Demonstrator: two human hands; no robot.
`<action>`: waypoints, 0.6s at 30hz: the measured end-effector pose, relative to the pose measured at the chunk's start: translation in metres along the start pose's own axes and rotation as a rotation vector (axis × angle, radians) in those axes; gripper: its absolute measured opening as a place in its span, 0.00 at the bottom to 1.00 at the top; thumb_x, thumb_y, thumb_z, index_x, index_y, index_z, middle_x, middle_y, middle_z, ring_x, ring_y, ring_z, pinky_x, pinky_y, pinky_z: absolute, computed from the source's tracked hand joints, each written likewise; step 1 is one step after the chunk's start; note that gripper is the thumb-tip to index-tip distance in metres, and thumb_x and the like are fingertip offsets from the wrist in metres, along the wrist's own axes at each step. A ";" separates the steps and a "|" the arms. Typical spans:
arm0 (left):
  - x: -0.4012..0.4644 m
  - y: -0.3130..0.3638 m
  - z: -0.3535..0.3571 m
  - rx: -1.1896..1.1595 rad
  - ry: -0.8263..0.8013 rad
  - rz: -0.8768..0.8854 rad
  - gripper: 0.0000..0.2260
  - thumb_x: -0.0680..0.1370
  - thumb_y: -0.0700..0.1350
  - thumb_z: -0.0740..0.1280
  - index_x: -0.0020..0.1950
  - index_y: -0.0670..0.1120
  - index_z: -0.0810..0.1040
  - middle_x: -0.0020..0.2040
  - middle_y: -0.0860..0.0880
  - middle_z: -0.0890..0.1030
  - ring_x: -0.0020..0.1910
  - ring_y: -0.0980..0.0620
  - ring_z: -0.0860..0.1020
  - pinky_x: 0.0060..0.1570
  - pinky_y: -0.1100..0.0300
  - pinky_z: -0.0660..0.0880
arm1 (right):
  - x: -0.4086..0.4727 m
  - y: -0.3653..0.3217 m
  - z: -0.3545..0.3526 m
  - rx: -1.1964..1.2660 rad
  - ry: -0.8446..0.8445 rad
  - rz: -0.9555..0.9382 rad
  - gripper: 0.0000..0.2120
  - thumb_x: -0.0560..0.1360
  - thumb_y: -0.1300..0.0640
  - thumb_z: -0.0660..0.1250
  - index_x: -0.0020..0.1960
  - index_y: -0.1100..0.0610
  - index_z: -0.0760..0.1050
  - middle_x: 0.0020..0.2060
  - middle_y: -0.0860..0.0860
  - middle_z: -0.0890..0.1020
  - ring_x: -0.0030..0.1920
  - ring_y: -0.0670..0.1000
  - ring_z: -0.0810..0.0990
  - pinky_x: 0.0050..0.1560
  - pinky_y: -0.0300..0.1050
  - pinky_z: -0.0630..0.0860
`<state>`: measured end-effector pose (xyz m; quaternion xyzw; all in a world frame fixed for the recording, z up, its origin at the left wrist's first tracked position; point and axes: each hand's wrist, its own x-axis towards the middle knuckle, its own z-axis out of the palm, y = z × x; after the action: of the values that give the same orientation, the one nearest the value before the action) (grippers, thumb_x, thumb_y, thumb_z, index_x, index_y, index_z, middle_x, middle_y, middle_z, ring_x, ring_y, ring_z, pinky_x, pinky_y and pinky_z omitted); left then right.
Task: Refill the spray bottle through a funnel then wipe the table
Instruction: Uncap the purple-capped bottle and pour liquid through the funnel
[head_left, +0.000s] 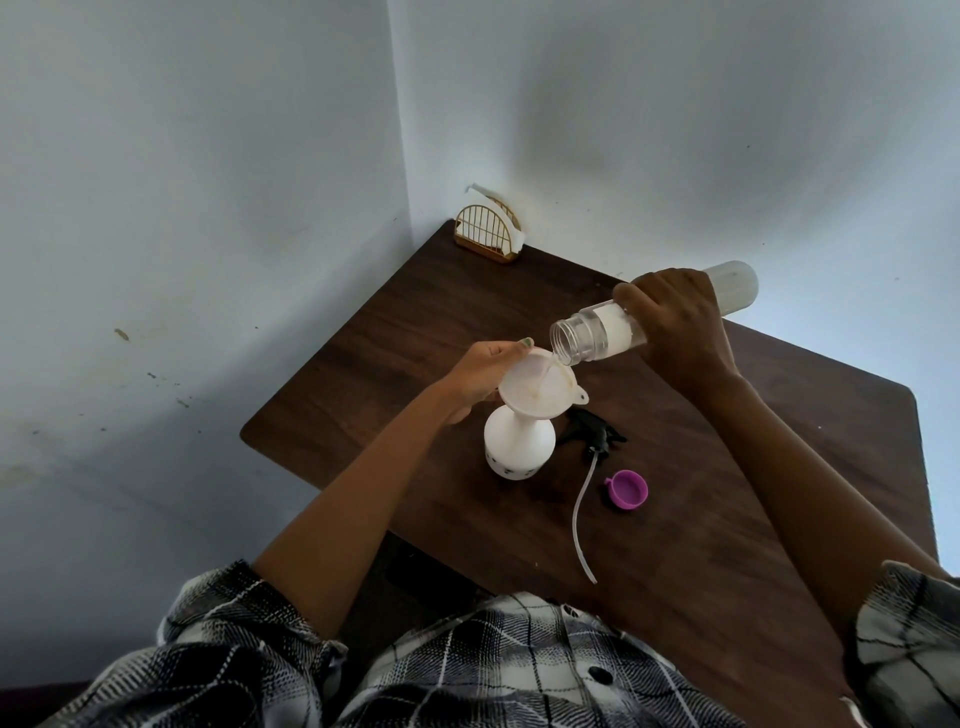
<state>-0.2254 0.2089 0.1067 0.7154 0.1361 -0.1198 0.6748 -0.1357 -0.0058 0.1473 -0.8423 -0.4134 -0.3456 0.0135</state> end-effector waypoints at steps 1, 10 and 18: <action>0.000 0.000 0.000 0.001 -0.002 0.002 0.15 0.80 0.53 0.60 0.56 0.45 0.79 0.45 0.50 0.79 0.42 0.55 0.76 0.41 0.63 0.73 | 0.000 0.000 0.000 0.001 -0.004 0.002 0.13 0.67 0.66 0.69 0.49 0.58 0.73 0.41 0.55 0.80 0.41 0.58 0.77 0.49 0.51 0.67; 0.001 0.000 0.000 0.011 -0.004 0.004 0.16 0.80 0.53 0.59 0.57 0.44 0.79 0.44 0.51 0.79 0.41 0.55 0.76 0.40 0.64 0.73 | 0.000 0.000 0.000 -0.014 -0.008 0.001 0.12 0.67 0.65 0.69 0.49 0.58 0.73 0.41 0.55 0.80 0.42 0.58 0.77 0.49 0.51 0.68; 0.002 -0.001 0.000 0.007 -0.010 0.002 0.16 0.80 0.53 0.59 0.56 0.44 0.79 0.44 0.50 0.79 0.42 0.55 0.76 0.41 0.63 0.73 | -0.001 -0.001 -0.001 -0.008 0.012 0.000 0.11 0.67 0.67 0.68 0.48 0.58 0.74 0.39 0.55 0.79 0.40 0.58 0.77 0.48 0.49 0.64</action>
<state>-0.2244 0.2094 0.1049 0.7172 0.1315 -0.1230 0.6732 -0.1372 -0.0060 0.1474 -0.8402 -0.4119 -0.3525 0.0127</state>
